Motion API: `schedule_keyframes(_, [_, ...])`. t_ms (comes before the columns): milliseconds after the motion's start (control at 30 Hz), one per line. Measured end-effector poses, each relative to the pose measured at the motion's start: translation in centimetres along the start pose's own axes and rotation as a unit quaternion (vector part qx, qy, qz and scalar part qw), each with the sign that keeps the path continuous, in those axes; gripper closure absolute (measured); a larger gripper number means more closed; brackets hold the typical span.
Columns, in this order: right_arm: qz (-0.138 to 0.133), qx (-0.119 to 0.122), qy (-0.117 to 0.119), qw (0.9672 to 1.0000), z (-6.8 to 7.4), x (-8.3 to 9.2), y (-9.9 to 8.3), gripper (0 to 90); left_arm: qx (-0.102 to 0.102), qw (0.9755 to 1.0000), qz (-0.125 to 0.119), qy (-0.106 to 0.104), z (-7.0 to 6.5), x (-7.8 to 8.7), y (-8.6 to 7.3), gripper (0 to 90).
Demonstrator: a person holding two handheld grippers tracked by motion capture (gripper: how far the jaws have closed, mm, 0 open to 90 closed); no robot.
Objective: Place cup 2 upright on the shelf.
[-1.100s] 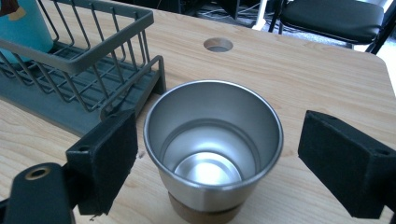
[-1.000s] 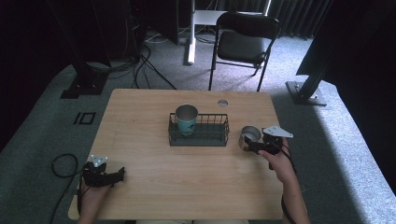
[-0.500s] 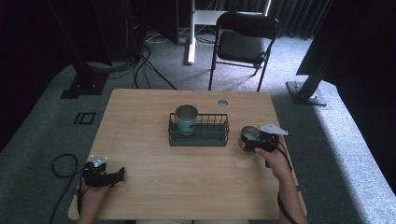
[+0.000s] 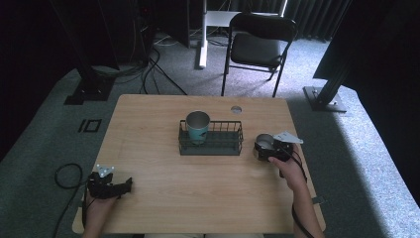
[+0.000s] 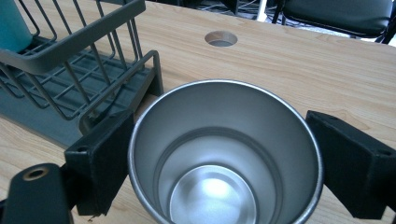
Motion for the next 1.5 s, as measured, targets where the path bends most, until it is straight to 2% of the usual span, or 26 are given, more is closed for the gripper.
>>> schedule_keyframes(167, [-0.001, -0.004, 0.002, 1.0000, 0.0, -0.1, 0.0, 12.1, 0.000, 1.0000, 0.000, 0.000, 0.0, 0.0, 0.0, 1.9])
schedule_keyframes(267, [-0.006, 0.005, -0.001, 1.0000, 0.0, 0.0, 0.0, 12.8, 0.000, 1.0000, 0.000, 0.000, 0.0, 0.0, 0.0, 1.9])
schedule_keyframes(467, [-0.005, -0.010, 0.007, 0.9999, -0.1, 0.1, 0.1, 13.0, 0.000, 1.0000, 0.000, 0.000, 0.0, 0.0, 0.0, 1.9])
schedule_keyframes(600, [-0.001, -0.010, 0.004, 0.9999, -0.1, 0.3, 0.3, 13.0, 0.000, 1.0000, 0.000, 0.000, 0.0, 0.0, 0.0, 1.9])
schedule_keyframes(833, [-0.006, -0.025, -0.002, 0.9997, -0.5, 1.1, 1.0, 13.0, 0.000, 1.0000, 0.000, 0.000, 0.0, 0.0, 0.0, 1.9])
schedule_keyframes(1133, [-0.010, -0.026, -0.010, 0.9996, -0.9, 2.3, 1.8, 13.1, 0.000, 1.0000, 0.000, 0.000, 0.0, 0.0, 0.0, 1.9])
schedule_keyframes(1500, [-0.014, -0.015, -0.013, 0.9997, -0.9, 3.5, 3.1, 13.1, 0.000, 1.0000, 0.000, 0.000, 0.0, 0.0, 0.0, 1.9])
Point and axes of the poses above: each handheld gripper's, and its own axes: x roughly backward along the jaws, y roughly out of its top, z roughly to its left, the point moved 2 cm from there along -x, roughly forward along the jaws, and after that the axes turned 10 degrees about z, right-handed, at the moved point
